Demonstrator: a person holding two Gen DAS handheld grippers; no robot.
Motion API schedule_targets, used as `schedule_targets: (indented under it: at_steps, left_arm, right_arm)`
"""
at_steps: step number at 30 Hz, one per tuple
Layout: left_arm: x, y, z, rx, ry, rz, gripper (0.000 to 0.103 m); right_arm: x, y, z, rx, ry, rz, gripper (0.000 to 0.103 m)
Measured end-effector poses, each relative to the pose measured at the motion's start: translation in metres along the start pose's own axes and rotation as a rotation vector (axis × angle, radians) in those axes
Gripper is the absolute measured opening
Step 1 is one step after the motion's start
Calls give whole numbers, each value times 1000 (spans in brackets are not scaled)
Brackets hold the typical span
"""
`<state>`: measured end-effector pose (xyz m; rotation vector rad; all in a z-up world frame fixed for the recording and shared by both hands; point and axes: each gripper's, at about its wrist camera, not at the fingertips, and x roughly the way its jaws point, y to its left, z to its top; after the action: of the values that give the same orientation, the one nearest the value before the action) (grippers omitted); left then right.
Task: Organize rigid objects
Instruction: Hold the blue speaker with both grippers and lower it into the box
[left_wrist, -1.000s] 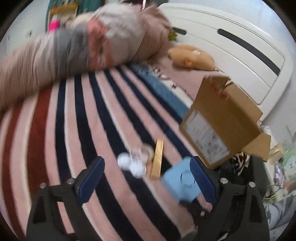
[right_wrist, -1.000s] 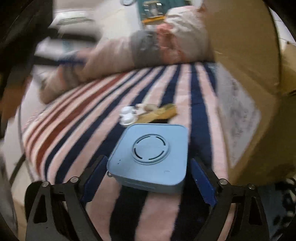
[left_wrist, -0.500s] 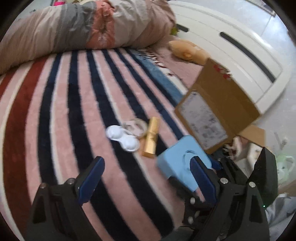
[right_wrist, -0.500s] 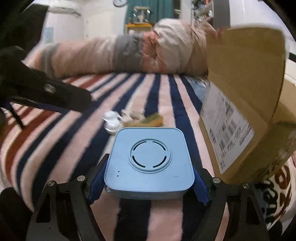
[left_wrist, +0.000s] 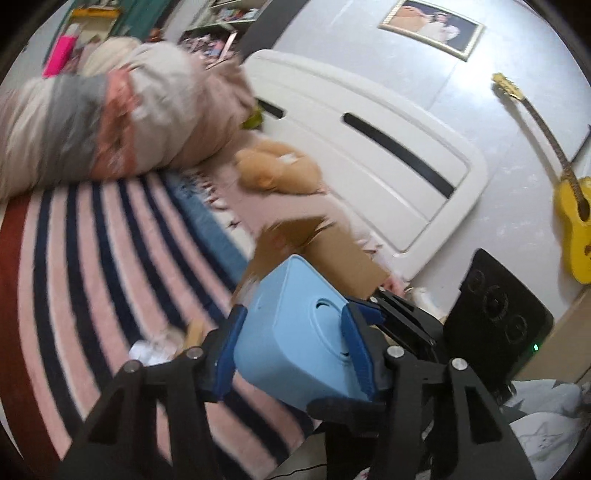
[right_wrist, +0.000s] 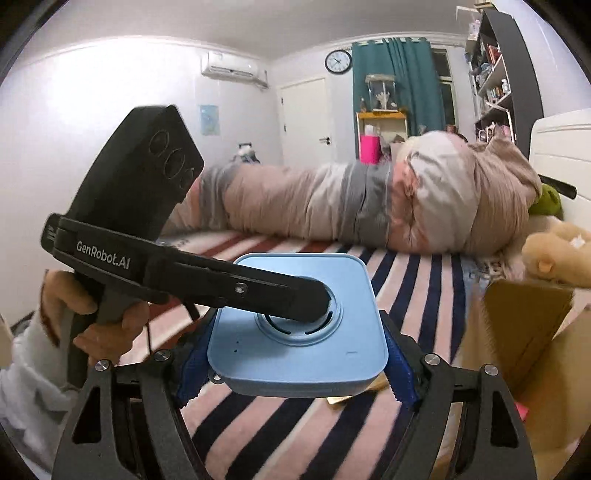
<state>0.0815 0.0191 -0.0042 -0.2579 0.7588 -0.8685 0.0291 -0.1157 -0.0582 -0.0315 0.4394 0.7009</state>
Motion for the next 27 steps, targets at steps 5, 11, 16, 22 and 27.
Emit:
schedule_targets:
  at_steps: [5, 11, 16, 22, 27]
  left_arm:
    - [38, -40, 49, 69, 38, -54, 48]
    - [118, -74, 84, 121, 176, -52, 48]
    - [171, -83, 82, 168, 292, -1, 47]
    - [196, -83, 72, 192, 367, 63, 49]
    - [170, -68, 80, 177, 265, 105, 82]
  right_arm:
    - [-40, -40, 25, -16, -43, -43, 77]
    - [-76, -103, 26, 26, -26, -119, 77]
    - [-71, -143, 16, 128, 144, -135, 77]
    - [-59, -159, 6, 170, 334, -159, 77]
    - [-50, -154, -2, 148, 401, -224, 92]
